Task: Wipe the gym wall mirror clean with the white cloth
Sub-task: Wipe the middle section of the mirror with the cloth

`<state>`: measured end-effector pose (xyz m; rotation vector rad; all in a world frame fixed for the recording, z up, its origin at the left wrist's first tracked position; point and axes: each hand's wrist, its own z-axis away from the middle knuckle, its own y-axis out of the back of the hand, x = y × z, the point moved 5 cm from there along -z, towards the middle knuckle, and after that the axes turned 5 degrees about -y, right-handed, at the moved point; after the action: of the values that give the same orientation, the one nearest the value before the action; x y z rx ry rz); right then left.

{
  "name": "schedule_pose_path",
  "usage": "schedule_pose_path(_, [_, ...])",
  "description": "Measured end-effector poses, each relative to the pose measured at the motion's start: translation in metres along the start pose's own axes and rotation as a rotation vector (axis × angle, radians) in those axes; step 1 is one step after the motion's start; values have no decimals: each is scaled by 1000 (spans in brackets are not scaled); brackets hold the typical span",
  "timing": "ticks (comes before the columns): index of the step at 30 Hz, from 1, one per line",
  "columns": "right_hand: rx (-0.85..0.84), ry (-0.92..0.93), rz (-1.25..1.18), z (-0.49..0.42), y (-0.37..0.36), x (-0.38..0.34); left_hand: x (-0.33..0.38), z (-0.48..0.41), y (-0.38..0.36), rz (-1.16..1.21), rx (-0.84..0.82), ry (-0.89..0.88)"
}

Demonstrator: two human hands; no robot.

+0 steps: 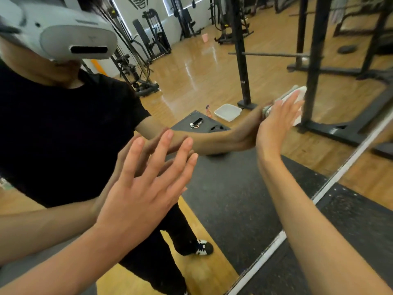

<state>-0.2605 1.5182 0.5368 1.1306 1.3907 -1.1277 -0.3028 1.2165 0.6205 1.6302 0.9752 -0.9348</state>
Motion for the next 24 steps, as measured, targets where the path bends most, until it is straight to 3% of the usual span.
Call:
schedule_pose_path(3, [2,166,74,106,-24,9,1,0,1,-12,2,4])
schedule_pose_path(7, [-264,371,255,275,-39,54,1,-9,5,244,-17,106])
schedule_pose_path(10, [-354,518,276,264,-31,70,1,-13,11,296,13,131])
schedule_pose_path(12, [-273,456,199,191,-22,61,0,-8,8,196,8,73])
schedule_pose_path(15, [-35,94,49,48,-3,53,0,0,-2,39,-15,6])
schedule_pose_path(18, [52,-141,-88,-18,4,48,1,2,-6,17,-26,9])
schedule_pose_path(21, [65,-133,-90,43,-10,48,2,4,-5,-9,-26,-15])
schedule_pose_path(24, [-111,56,22,193,-34,60,1,3,-4,-4,-19,4])
